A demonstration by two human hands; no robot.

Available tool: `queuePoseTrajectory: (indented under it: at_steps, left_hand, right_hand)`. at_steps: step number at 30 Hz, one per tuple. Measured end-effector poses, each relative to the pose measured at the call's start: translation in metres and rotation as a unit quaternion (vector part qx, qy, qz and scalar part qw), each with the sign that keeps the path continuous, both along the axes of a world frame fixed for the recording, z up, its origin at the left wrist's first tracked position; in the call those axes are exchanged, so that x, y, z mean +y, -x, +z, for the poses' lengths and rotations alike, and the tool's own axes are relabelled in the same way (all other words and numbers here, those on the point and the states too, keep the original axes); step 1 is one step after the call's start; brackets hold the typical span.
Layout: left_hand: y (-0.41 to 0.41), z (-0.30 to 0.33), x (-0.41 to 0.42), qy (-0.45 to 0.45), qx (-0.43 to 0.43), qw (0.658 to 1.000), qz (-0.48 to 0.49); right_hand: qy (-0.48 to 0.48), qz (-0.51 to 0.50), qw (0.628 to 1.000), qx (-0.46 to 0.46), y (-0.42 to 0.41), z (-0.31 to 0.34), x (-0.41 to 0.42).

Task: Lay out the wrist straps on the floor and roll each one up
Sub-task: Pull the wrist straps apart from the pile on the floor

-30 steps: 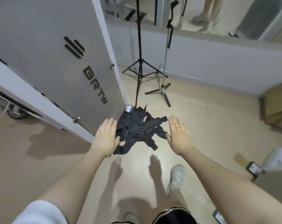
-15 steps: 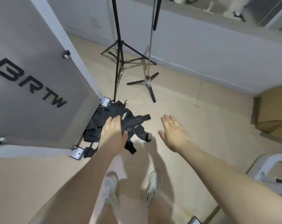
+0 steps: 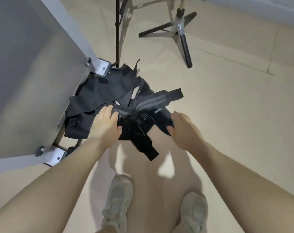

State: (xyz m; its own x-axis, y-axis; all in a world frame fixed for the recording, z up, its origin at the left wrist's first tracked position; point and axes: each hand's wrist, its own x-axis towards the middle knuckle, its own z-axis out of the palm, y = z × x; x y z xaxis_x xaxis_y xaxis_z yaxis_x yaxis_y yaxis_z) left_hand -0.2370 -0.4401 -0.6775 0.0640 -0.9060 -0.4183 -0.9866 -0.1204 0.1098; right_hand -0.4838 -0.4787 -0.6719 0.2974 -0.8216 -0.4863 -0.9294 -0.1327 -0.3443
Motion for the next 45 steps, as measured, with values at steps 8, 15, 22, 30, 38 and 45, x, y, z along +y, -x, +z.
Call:
queuePoseTrajectory:
  at_steps: [8, 15, 22, 30, 38, 45]
  left_hand:
    - [-0.022, -0.132, -0.031, 0.023, -0.049, 0.995, -0.089]
    - [-0.01, -0.108, -0.064, -0.062, -0.052, 0.991, -0.107]
    - [0.026, -0.041, -0.07, 0.02, 0.371, 0.928, -0.017]
    - [0.063, 0.034, -0.07, 0.091, 0.587, 0.803, -0.046]
    - [0.074, -0.005, -0.067, -0.054, 0.498, 0.865, 0.01]
    - [0.098, -0.036, -0.028, -0.124, 0.495, 0.859, -0.032]
  right_hand:
    - [-0.016, 0.016, 1.0, -0.009, -0.032, -0.136, -0.031]
    - [-0.024, 0.007, 1.0, -0.006, -0.036, -0.093, -0.03]
    - [-0.112, -0.254, 0.929, -0.246, -0.047, -0.068, -0.011]
    - [-0.256, -0.501, 0.556, -0.612, -0.036, -0.009, -0.041]
    - [-0.239, -0.407, 0.665, -0.579, 0.005, -0.011, -0.036]
    - [-0.213, -0.445, 0.645, -0.584, 0.023, -0.03, -0.021]
